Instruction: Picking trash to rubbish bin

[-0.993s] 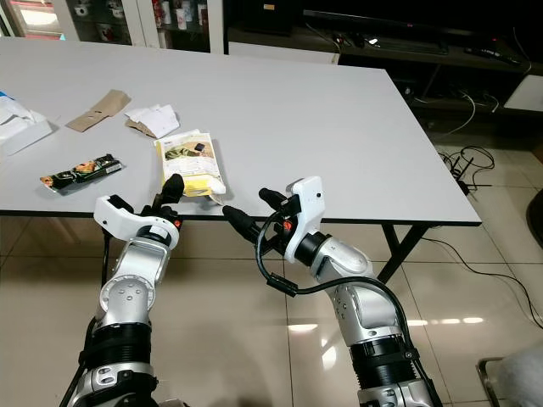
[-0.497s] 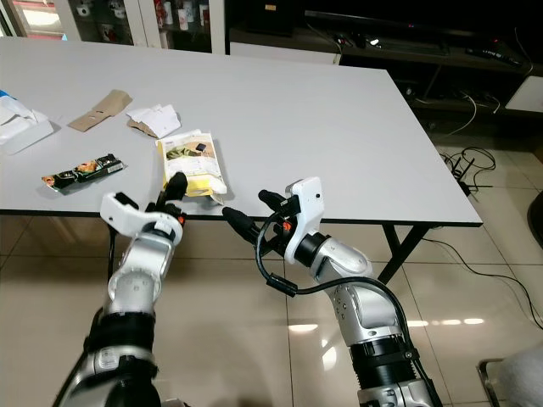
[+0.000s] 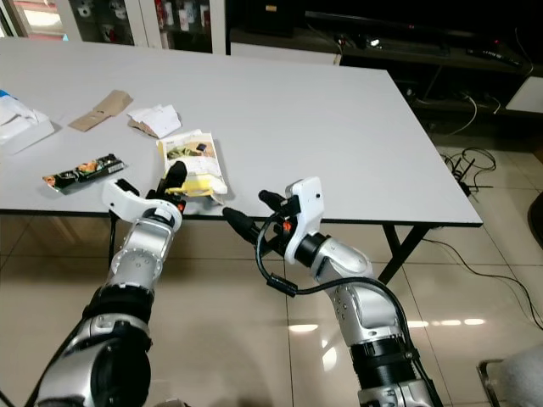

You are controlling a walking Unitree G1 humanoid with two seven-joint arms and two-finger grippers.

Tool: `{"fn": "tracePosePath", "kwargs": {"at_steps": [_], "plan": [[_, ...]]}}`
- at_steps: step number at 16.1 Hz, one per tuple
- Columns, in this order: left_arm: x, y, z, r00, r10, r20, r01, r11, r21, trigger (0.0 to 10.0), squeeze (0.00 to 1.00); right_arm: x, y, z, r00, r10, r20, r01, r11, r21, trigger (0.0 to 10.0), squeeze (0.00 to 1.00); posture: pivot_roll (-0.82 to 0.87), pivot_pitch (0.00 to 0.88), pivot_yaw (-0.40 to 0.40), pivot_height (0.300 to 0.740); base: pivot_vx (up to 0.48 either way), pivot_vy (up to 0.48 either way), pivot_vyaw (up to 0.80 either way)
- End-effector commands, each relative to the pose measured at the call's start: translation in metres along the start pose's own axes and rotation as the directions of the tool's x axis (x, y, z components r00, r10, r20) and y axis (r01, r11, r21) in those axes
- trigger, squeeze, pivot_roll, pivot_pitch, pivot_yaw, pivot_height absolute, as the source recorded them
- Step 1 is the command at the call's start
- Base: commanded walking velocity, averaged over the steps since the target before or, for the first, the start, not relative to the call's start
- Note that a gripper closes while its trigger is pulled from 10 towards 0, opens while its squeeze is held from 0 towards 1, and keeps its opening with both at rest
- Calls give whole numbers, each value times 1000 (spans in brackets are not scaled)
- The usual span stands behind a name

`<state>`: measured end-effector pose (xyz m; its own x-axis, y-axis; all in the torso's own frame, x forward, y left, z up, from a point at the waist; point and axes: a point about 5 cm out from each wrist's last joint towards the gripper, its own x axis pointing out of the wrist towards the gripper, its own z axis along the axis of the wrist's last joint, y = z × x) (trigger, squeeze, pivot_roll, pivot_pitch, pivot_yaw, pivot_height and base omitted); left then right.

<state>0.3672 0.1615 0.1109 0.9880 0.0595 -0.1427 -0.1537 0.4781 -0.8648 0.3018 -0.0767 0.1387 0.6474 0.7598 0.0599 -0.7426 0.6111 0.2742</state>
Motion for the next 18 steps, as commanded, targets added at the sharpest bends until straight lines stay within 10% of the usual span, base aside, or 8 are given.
{"fn": "tracePosePath", "kwargs": {"at_steps": [1, 18], "plan": [[2, -3, -4, 1000, -1, -12, 1, 1000, 15, 510, 0, -3, 0, 7, 1000, -3, 19, 3, 1000, -11, 10000, 0, -67, 37, -89, 740, 0, 0, 0], [3, 5, 1, 1000, -15, 10, 14, 997, 79, 0, 0, -1, 1, 5, 1000, -1, 12, 1, 1000, -8, 10000, 0, -59, 37, -88, 740, 0, 0, 0]]}}
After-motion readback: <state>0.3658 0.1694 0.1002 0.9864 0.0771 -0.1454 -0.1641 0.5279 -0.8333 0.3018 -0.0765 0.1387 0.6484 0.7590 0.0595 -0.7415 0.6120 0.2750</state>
